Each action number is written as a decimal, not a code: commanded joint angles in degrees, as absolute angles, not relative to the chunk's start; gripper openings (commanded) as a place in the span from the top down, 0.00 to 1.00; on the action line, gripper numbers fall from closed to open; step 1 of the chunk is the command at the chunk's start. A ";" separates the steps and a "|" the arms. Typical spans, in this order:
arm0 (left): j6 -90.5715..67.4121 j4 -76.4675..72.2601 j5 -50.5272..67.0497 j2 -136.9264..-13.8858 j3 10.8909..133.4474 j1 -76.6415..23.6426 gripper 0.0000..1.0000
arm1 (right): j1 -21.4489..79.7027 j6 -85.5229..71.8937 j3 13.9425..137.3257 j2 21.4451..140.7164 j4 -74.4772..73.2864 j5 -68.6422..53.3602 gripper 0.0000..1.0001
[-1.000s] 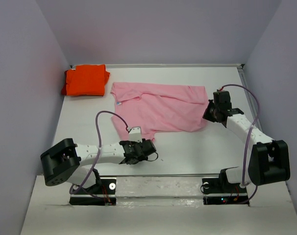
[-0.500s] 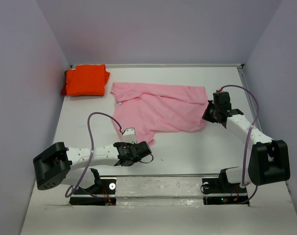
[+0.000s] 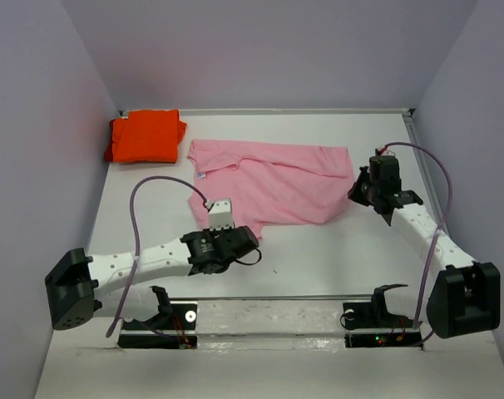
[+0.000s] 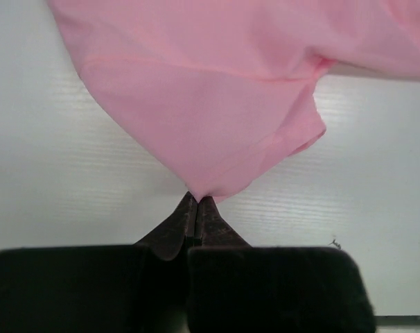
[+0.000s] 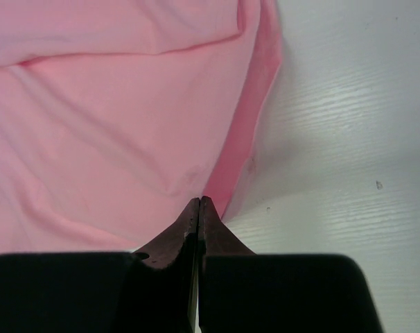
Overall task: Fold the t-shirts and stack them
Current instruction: Grap the side of the flattened tshirt closest away from the robot with both arms, then fold the other side of the tshirt into a rectangle
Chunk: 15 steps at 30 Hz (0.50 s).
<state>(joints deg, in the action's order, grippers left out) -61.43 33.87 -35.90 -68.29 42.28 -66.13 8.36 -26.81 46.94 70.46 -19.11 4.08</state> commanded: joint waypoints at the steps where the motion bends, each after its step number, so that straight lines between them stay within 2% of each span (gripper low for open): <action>1: -54.33 34.81 -43.95 -65.66 45.08 -63.12 1.00 | 8.96 -26.28 48.51 65.92 -18.10 7.73 1.00; 9: -45.53 31.02 -45.18 -59.68 44.03 -53.19 1.00 | 8.96 -26.28 49.40 62.67 -21.18 16.08 1.00; 15: -41.32 27.08 -41.32 -53.44 42.28 -45.19 1.00 | 8.96 -26.28 49.83 62.31 -22.85 20.56 1.00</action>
